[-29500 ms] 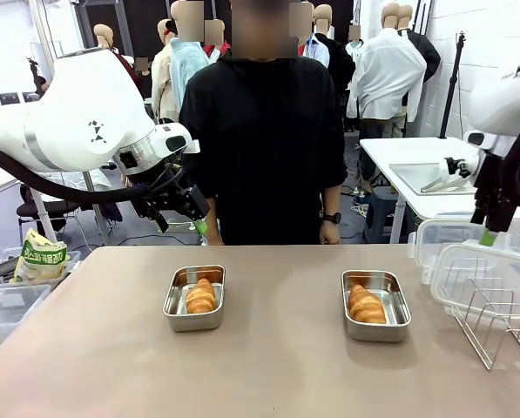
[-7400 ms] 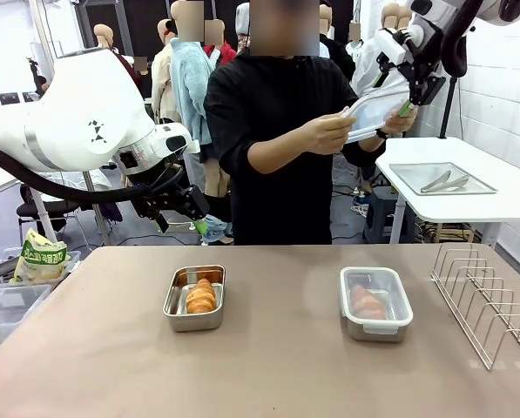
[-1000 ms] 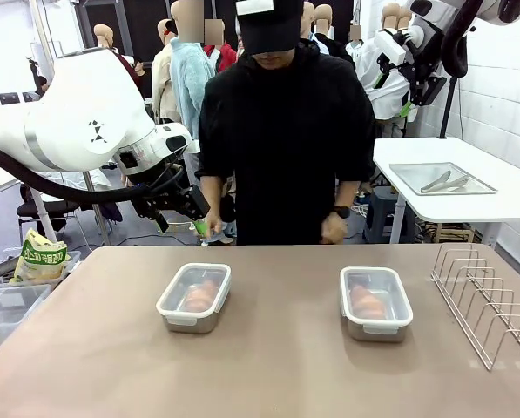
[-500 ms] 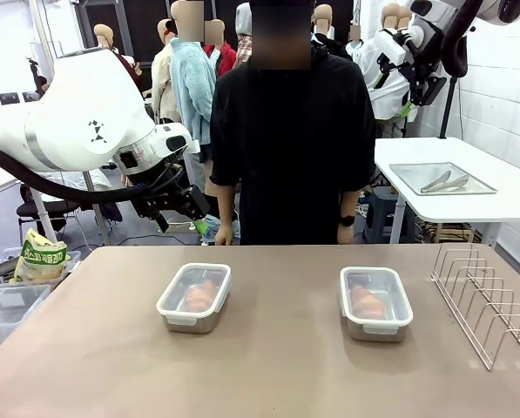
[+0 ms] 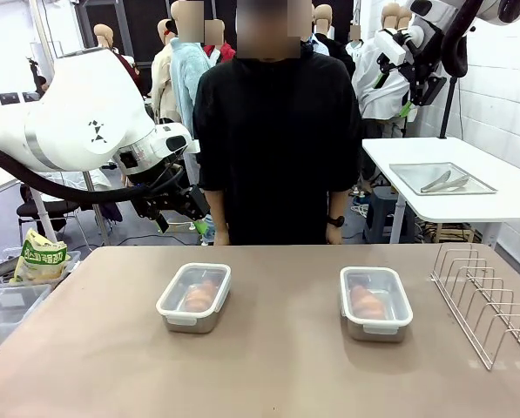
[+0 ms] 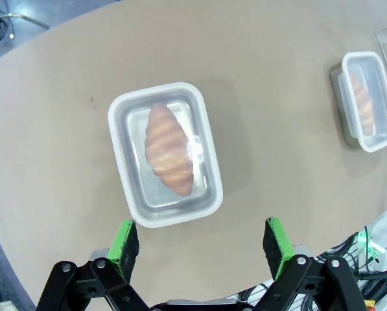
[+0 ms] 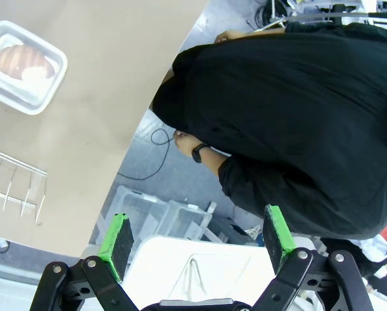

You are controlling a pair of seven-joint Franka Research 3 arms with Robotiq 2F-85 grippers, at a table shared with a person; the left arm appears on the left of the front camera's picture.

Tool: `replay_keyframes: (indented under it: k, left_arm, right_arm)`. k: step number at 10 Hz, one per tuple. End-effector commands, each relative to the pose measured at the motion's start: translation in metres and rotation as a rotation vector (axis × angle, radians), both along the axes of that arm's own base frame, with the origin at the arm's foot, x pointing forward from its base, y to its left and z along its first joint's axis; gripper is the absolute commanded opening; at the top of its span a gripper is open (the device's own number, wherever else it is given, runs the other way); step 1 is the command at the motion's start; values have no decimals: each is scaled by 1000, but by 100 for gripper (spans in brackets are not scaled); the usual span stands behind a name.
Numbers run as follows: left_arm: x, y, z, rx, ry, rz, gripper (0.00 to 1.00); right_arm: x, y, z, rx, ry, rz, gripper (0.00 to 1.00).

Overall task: Place the bread in airtight containers.
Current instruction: Release when the human grabs the Airtight Container lid.

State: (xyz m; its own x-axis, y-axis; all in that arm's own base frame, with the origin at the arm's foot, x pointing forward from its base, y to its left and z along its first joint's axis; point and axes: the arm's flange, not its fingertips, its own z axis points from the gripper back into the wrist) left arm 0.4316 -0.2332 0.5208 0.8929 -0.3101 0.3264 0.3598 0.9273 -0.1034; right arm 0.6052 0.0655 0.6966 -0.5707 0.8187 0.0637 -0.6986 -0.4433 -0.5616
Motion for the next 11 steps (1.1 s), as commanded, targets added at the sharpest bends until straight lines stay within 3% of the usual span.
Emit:
replay_keyframes:
  k: [1,11]
  left_arm:
    - [-1,1,1,0,-2,3,100]
    - [-1,1,1,0,-2,3,100]
  right_arm:
    - [-1,1,1,12,-8,2,100]
    - [-1,1,1,12,-8,2,100]
